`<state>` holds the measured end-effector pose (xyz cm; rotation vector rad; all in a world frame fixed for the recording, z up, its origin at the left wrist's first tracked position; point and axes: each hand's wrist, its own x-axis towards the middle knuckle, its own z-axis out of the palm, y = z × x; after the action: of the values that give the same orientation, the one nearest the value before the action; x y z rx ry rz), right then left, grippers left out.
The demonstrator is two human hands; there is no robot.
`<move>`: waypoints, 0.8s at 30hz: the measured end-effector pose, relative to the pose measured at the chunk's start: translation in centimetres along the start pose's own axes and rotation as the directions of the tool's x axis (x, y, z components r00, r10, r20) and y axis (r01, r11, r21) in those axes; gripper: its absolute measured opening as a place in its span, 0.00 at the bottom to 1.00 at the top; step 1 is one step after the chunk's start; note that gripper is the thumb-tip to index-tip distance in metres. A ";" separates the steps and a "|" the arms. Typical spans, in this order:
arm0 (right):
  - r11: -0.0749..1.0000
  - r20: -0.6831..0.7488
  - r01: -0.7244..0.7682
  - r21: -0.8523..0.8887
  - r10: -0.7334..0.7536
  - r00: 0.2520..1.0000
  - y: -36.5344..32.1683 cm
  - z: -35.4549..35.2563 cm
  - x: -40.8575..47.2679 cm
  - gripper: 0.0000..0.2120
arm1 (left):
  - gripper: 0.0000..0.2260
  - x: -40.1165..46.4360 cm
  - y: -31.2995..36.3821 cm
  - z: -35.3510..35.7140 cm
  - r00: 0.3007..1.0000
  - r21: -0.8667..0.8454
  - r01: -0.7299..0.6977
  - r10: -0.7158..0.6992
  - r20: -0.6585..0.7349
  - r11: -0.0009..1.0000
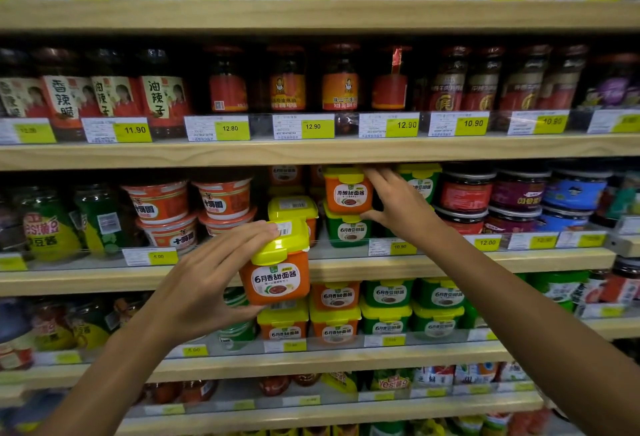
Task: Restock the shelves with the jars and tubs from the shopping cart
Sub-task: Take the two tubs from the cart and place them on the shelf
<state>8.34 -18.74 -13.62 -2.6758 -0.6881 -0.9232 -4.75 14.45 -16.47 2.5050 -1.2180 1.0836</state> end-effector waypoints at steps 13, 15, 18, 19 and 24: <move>0.988 -0.366 -0.062 0.143 0.111 0.924 -2.4 2.8 -5.1 0.39 | 0.44 -0.2 0.8 0.5 1.000 -0.036 -0.002 0.001 -0.009 0.999; 0.997 -0.386 0.010 0.081 0.022 0.922 -3.4 3.8 -6.4 0.37 | 0.44 -0.4 0.9 0.5 1.000 -0.047 -0.001 0.001 -0.003 0.999; 0.997 -0.331 0.041 0.060 -0.019 0.944 -4.7 5.3 -7.7 0.35 | 0.44 -0.7 1.0 0.6 1.000 -0.049 0.014 -0.014 0.007 0.999; 0.998 -0.311 0.027 0.056 -0.008 0.950 -5.1 5.7 -8.0 0.35 | 0.44 -0.7 1.1 0.6 1.000 -0.050 0.019 -0.019 0.010 0.999; 0.999 -0.235 -0.044 0.032 0.050 0.971 -6.6 7.2 -7.7 0.38 | 0.45 -0.8 1.7 0.6 1.000 -0.059 0.023 -0.022 0.015 0.998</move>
<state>3.49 -13.19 -23.64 -2.4915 -0.5771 -1.1849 -6.02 13.62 -17.73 2.4799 -1.2046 1.0110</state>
